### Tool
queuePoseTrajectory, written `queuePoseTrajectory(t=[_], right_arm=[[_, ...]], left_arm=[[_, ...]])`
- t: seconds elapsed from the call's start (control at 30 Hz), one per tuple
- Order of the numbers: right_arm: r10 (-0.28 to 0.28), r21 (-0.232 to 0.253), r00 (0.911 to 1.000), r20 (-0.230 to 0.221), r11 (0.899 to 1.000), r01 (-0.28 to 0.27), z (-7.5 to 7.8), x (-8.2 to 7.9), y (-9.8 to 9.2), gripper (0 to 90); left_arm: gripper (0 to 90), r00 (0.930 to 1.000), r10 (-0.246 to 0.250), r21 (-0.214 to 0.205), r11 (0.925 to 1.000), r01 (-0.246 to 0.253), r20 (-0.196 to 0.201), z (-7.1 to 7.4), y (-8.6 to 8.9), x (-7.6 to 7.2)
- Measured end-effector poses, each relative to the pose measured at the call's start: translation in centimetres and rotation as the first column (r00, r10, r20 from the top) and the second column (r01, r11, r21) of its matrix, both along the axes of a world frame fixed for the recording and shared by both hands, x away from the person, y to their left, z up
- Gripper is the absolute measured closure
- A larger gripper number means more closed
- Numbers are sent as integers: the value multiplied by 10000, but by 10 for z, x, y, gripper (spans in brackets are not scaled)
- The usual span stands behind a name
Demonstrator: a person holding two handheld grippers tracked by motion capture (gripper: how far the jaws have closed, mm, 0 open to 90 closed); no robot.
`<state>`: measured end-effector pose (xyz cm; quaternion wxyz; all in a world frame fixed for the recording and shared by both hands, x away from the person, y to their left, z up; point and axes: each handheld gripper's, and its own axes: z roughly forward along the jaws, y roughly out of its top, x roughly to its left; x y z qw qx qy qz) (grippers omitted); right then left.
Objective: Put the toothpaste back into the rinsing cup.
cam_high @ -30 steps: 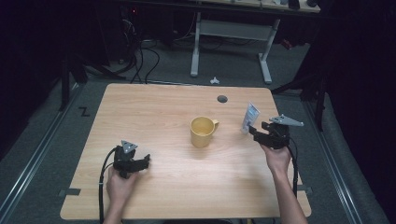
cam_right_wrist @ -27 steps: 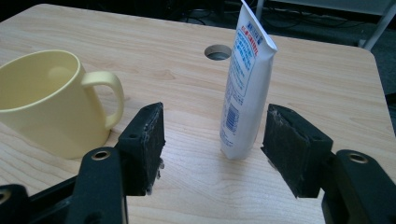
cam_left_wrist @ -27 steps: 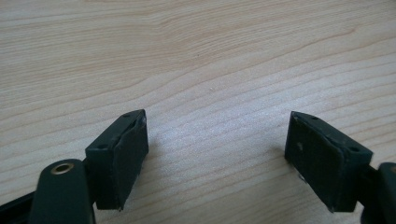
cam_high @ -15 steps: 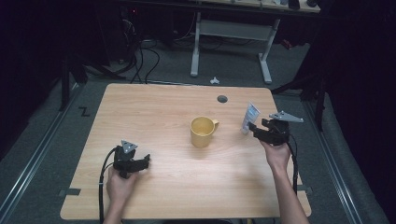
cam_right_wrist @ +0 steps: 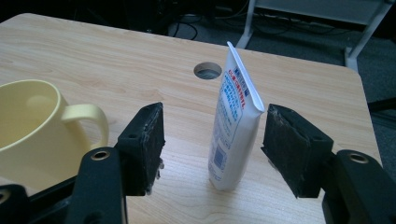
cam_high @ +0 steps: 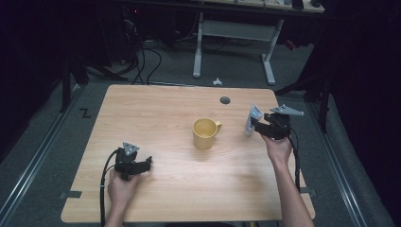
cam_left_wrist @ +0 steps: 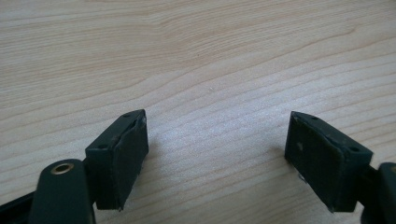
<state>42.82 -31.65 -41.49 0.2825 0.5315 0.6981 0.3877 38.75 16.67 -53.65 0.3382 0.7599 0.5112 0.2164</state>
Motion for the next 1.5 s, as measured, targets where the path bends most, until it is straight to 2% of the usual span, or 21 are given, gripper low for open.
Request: queuePoseTrajectory(t=[0.43,1.0,1.5], right_arm=[[-141,199,9998,-136,9997,144,-3,17,0,389],[-421,611,9972,-621,9971,459,-24,40,-2,429],[-672,364,9955,-675,9969,697,-38,50,5,490]], left_arm=[[218,10000,0,2,10000,0,1,0,0,0],[218,10000,0,3,10000,0,0,0,0,0],[218,10000,0,6,10000,0,0,0,0,0]])
